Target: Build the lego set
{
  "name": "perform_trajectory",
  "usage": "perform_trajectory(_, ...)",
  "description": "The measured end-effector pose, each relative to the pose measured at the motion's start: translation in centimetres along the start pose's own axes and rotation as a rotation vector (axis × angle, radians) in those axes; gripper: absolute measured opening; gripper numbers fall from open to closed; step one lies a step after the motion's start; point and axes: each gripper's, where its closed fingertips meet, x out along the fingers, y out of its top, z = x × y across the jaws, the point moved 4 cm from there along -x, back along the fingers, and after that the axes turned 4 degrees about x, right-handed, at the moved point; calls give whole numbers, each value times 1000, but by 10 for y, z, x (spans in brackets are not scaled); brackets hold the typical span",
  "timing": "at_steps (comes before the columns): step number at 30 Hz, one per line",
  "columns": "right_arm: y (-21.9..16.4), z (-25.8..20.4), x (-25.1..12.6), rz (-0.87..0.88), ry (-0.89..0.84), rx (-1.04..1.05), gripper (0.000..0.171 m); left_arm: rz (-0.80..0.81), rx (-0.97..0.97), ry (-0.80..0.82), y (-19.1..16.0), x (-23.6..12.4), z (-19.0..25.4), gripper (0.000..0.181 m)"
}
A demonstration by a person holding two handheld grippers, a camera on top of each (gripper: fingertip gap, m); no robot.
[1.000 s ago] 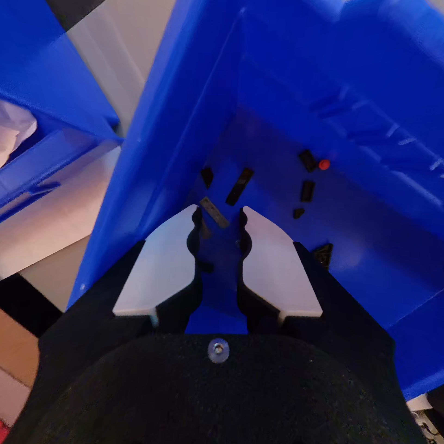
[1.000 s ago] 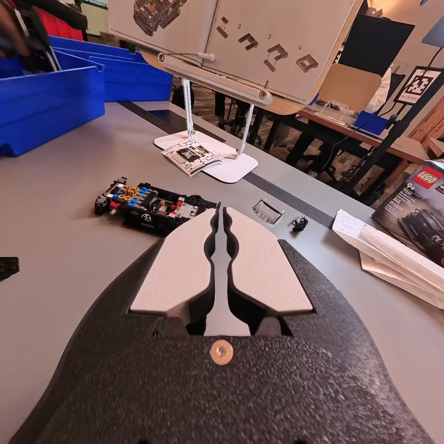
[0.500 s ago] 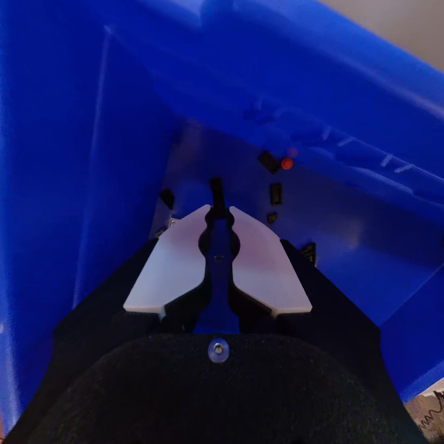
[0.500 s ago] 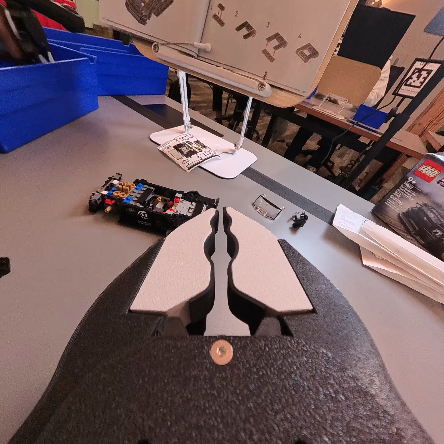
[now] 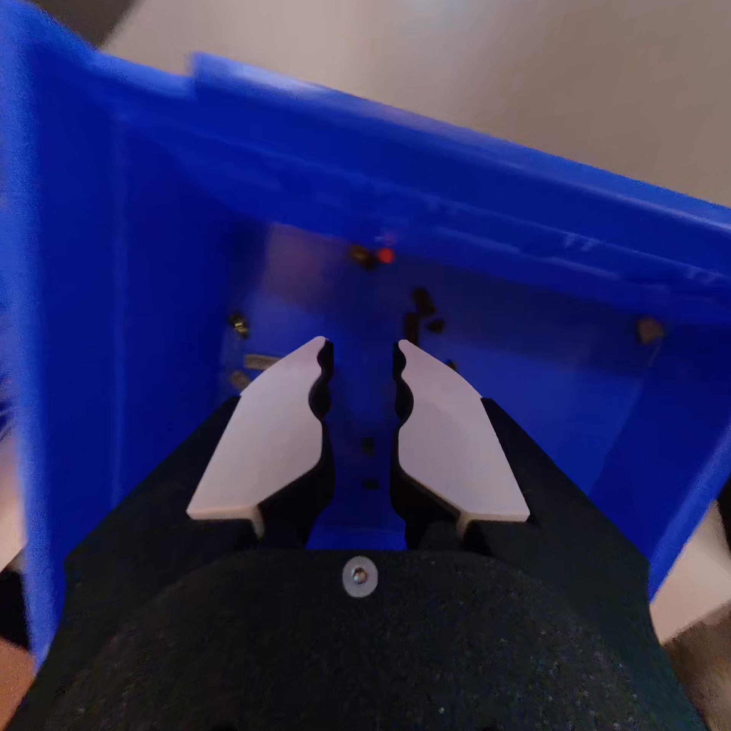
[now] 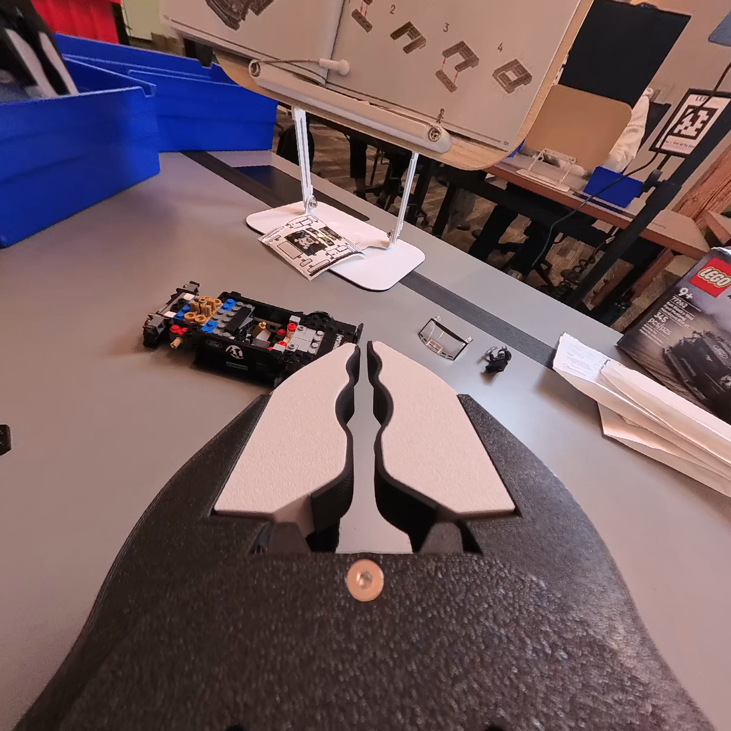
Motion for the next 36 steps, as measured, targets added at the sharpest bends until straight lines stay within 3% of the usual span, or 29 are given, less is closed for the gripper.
perform_trajectory(6, 1, 0, -1, 4, 1, -1, 3, 30, -250, 218, -10, -11, -43, 28)
perform_trajectory(13, 2, -1, -1, 7, 6, 2, 3, -143, -261, 285, -30, -6, -47, 28)
perform_trajectory(17, 3, -1, -2, 12, 11, -1, 3, -414, -82, 389, -58, -10, -56, 25)
perform_trajectory(23, 5, 0, -4, 20, 11, 1, 3, -648, 77, 326, -86, -1, -52, 32)
perform_trajectory(31, 5, 1, -5, 20, 6, -6, 3, -752, 279, 258, -90, 1, -57, 30)
perform_trajectory(36, 3, 1, -5, 13, 6, -7, 3, -766, 355, 220, -92, 3, -60, 15)
